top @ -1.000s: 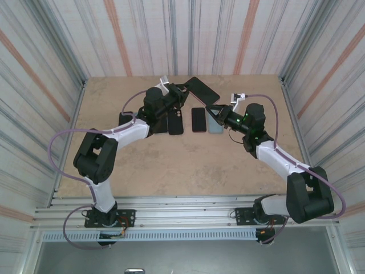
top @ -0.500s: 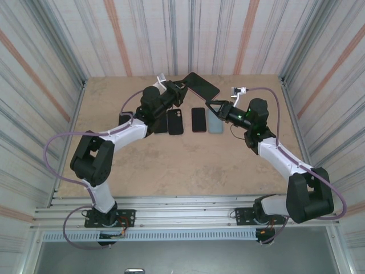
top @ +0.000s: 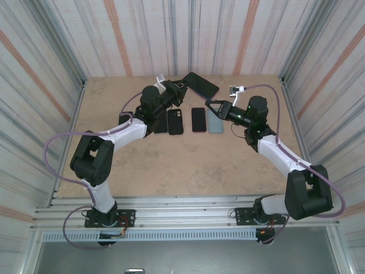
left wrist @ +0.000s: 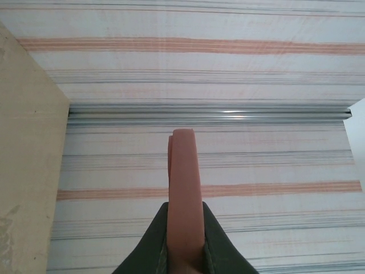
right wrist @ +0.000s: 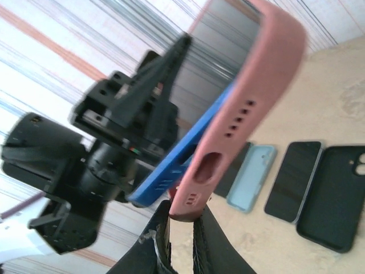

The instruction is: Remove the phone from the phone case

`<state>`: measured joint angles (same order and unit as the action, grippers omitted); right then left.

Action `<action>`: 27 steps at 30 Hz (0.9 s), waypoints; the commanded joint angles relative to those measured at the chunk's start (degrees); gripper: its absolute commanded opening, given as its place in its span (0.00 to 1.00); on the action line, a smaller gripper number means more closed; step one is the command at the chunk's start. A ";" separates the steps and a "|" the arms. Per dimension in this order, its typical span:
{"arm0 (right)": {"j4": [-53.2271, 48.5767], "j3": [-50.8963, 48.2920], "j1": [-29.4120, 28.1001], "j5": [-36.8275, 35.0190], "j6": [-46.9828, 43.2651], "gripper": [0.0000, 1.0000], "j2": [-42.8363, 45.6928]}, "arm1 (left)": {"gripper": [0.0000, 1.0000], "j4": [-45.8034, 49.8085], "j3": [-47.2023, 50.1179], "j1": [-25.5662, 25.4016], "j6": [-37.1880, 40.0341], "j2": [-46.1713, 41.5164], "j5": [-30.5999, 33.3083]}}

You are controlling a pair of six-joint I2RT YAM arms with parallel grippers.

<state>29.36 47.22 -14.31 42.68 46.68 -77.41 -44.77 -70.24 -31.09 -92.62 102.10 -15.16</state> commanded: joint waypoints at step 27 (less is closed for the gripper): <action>-39.62 11.05 5.37 12.99 -49.13 0.62 3.87 | 0.00 24.41 -12.70 6.13 49.21 -10.54 -28.26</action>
<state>0.05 55.35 -8.40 52.88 11.60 -74.63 -25.15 -79.42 -25.17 -58.19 94.67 -35.81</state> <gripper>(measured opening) 0.614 0.131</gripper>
